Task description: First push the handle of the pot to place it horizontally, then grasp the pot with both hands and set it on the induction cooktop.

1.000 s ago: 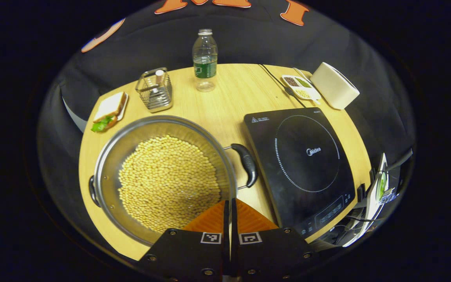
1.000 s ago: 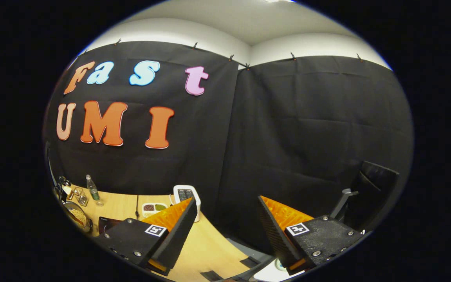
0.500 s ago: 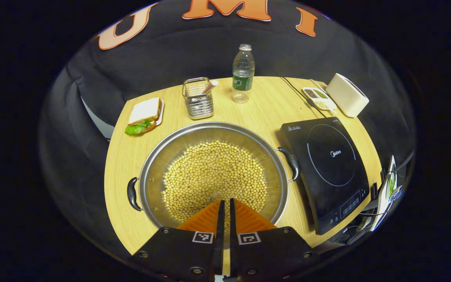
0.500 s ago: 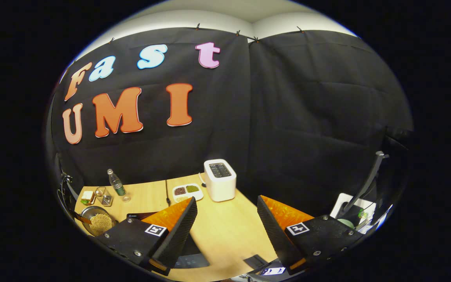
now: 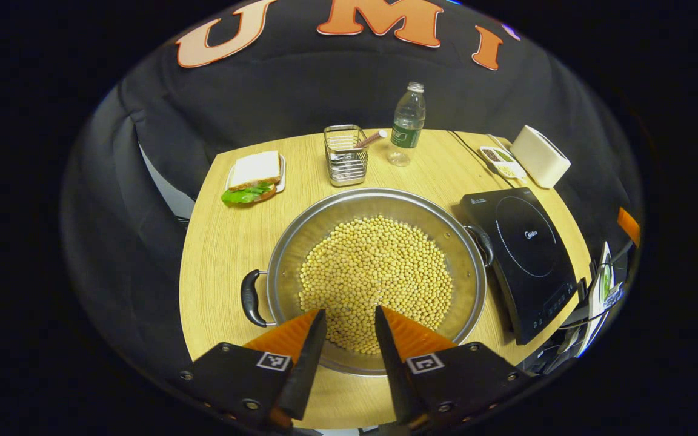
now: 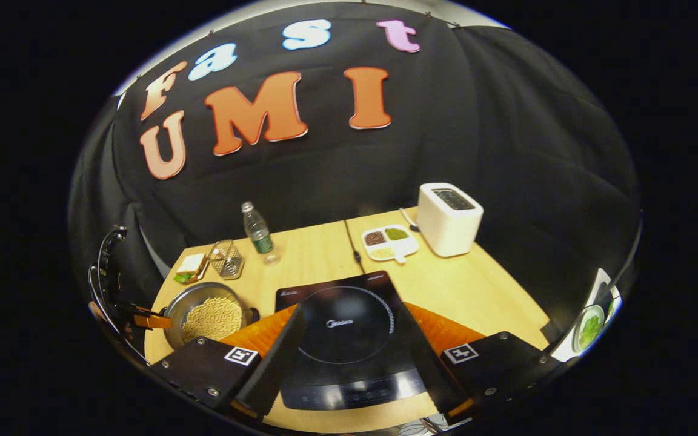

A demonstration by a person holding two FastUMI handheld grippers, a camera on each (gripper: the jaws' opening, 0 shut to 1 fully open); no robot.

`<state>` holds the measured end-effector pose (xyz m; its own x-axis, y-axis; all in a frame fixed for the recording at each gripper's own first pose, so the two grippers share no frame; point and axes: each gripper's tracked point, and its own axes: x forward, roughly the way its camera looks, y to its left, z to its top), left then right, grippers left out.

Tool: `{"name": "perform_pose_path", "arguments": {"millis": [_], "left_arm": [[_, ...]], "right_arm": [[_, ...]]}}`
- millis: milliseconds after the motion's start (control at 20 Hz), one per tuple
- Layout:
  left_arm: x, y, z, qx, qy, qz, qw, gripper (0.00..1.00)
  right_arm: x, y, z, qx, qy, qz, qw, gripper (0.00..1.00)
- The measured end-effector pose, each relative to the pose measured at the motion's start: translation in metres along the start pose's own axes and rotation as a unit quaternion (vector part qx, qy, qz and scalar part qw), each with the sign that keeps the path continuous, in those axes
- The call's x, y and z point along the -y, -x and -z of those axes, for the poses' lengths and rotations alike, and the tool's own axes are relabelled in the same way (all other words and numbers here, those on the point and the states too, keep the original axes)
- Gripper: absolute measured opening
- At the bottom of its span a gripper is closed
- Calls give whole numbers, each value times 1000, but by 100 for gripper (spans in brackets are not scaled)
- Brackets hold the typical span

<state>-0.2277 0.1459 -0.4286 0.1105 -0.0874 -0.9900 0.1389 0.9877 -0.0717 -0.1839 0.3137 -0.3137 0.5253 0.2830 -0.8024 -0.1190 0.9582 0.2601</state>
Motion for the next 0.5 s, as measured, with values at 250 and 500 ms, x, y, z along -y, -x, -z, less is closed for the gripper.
{"name": "perform_pose_path", "arguments": {"millis": [250, 500], "left_arm": [[-33, 8, 0, 13, 14, -19, 1000, 79], [-58, 11, -6, 34, 36, -32, 998, 90]], "right_arm": [[-70, -31, 24, -39, 28, -49, 998, 96], [-105, -56, 35, -75, 47, -62, 994, 96]]}}
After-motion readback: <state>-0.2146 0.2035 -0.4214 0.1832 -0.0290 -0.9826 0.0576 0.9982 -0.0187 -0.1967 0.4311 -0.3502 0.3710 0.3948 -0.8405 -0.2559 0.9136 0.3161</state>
